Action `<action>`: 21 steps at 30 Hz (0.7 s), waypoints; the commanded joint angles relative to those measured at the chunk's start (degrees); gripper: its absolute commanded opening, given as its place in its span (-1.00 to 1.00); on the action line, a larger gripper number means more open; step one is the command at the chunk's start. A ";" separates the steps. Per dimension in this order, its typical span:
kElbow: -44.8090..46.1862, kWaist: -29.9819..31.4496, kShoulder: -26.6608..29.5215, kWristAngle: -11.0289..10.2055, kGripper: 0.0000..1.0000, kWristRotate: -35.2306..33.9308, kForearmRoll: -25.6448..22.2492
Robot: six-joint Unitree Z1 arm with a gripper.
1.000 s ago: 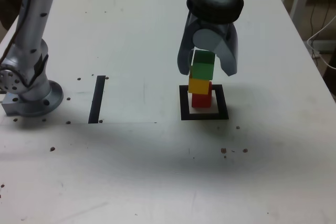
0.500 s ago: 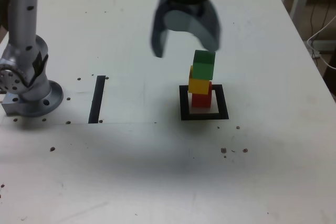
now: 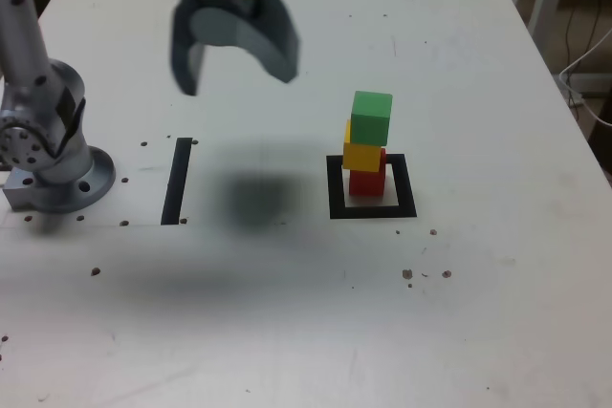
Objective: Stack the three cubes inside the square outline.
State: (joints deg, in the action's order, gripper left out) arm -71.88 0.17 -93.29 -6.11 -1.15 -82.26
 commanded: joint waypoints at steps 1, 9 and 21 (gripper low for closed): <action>8.93 -1.80 2.28 0.60 0.99 0.27 3.48; 20.96 -3.34 4.14 2.47 0.99 0.79 11.72; 27.46 -3.34 3.85 3.91 0.98 0.82 17.23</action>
State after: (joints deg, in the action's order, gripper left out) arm -44.34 -3.09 -89.21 -2.29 -0.42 -65.24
